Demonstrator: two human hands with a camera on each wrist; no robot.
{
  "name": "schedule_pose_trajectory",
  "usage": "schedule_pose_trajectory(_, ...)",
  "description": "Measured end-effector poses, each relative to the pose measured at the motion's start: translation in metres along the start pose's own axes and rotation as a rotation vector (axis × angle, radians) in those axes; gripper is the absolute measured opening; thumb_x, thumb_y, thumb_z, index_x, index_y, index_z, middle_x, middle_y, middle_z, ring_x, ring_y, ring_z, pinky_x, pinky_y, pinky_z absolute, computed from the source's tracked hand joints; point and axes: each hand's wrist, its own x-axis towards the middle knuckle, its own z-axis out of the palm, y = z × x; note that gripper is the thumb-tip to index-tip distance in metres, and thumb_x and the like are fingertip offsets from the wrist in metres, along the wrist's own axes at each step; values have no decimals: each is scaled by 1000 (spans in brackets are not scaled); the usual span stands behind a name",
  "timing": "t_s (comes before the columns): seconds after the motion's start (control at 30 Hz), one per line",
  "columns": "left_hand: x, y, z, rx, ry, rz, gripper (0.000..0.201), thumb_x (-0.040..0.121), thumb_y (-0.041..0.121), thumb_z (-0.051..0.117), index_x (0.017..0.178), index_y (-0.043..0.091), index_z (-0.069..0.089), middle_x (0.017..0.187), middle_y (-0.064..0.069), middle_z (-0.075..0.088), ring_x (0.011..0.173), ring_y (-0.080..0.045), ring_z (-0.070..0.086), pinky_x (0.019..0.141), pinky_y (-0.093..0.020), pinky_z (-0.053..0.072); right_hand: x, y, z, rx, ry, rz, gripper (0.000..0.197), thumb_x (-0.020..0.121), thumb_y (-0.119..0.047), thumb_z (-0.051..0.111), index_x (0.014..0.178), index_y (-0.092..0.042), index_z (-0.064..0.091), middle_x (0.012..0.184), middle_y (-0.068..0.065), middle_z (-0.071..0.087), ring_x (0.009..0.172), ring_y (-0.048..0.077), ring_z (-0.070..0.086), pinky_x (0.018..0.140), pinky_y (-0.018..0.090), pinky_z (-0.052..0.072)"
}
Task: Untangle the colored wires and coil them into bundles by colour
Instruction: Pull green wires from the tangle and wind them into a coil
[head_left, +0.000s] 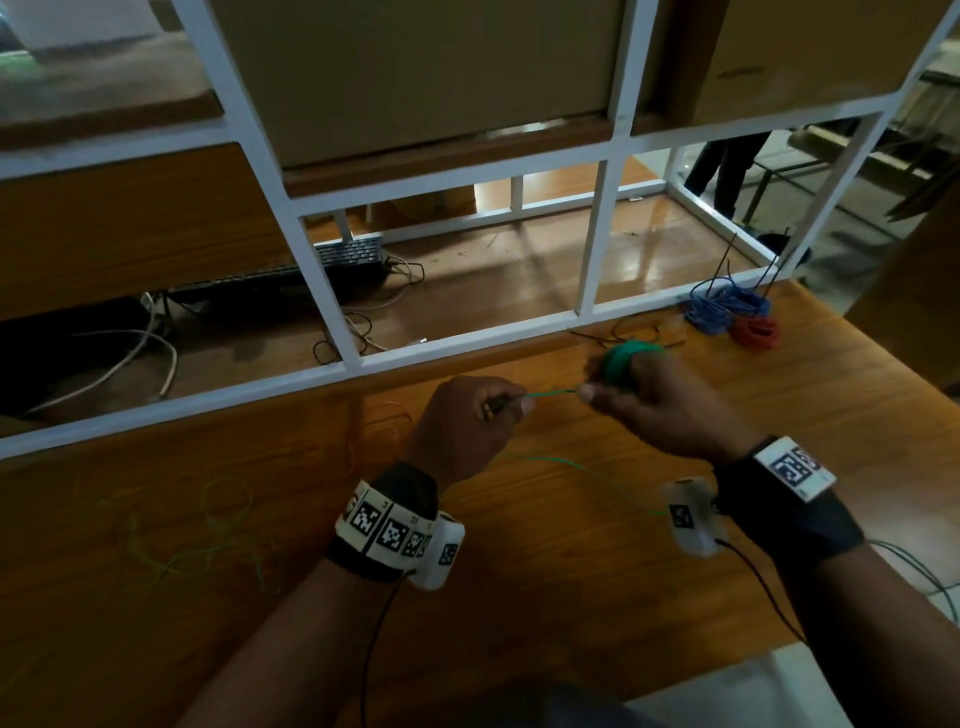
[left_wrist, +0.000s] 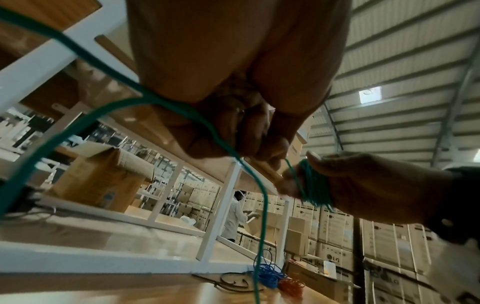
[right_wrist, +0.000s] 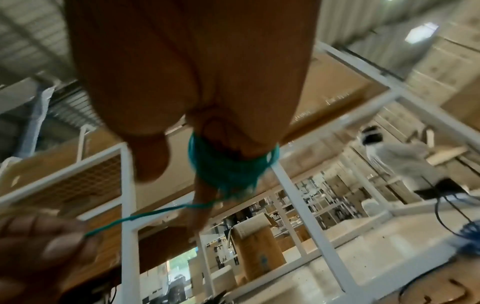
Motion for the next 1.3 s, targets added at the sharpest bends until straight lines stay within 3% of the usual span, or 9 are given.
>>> schedule_pose_trajectory(0.1,3,8,-5,107,10,158,17,93,27,65,103,18,76,97,7,74,79,1,62,67,-12,48,-8,0,10,-54,-321,81,49,87,-72,51,92,-30,75,86,-5,73,76,3,65,71,28,50)
schedule_pose_trajectory(0.17,6,14,-6,120,-21,235,16,93,28,65,103,21,76,90,8,72,71,-3,61,62,-18,49,-12,-3,17,105,-492,66,43,98,-55,55,91,-20,78,84,-2,77,76,4,67,76,22,47)
schedule_pose_trajectory(0.37,8,6,6,-206,-5,223,15,92,15,68,104,13,75,83,-4,70,73,-20,64,64,-39,53,-15,-13,29,1226,-926,-125,30,105,-24,55,101,2,69,83,13,75,100,25,71,94,33,54)
schedule_pose_trajectory(0.5,-3,-4,22,-311,64,62,21,91,18,67,106,30,74,97,0,74,90,-17,70,76,-38,58,-3,-32,22,1704,-675,-226,30,106,-20,53,110,6,65,111,26,68,111,31,69,99,35,56)
schedule_pose_trajectory(0.67,-17,-25,23,-181,90,-101,27,86,13,72,113,17,73,104,6,75,97,-9,70,85,-42,58,10,-45,7,1719,-74,-168,34,109,-23,39,100,-1,64,91,9,75,120,24,62,111,33,48)
schedule_pose_trajectory(0.8,-24,-37,19,17,145,-165,31,86,6,65,113,20,72,114,1,71,109,-18,65,94,-43,53,13,-43,9,1540,7,-165,35,111,-17,35,100,-3,64,88,7,72,120,27,63,115,37,43)
schedule_pose_trajectory(1.1,-24,-36,21,-213,308,-386,10,87,14,71,91,21,77,78,4,73,70,-9,68,70,-34,58,25,-59,4,1712,264,-125,26,110,-24,42,106,-8,61,97,4,74,100,15,68,105,29,47)
schedule_pose_trajectory(1.23,-20,-27,34,-122,309,-323,11,90,18,68,96,22,76,85,9,72,76,0,65,67,-18,52,60,-52,7,840,766,-63,31,109,-35,48,108,-16,73,95,-8,76,90,5,68,80,21,50)
schedule_pose_trajectory(1.3,-19,-23,30,-135,383,-287,12,90,15,68,94,22,76,83,11,72,74,1,65,63,-14,50,67,-31,9,205,739,-99,30,107,-34,52,107,-15,76,96,-6,71,86,5,65,75,26,53)
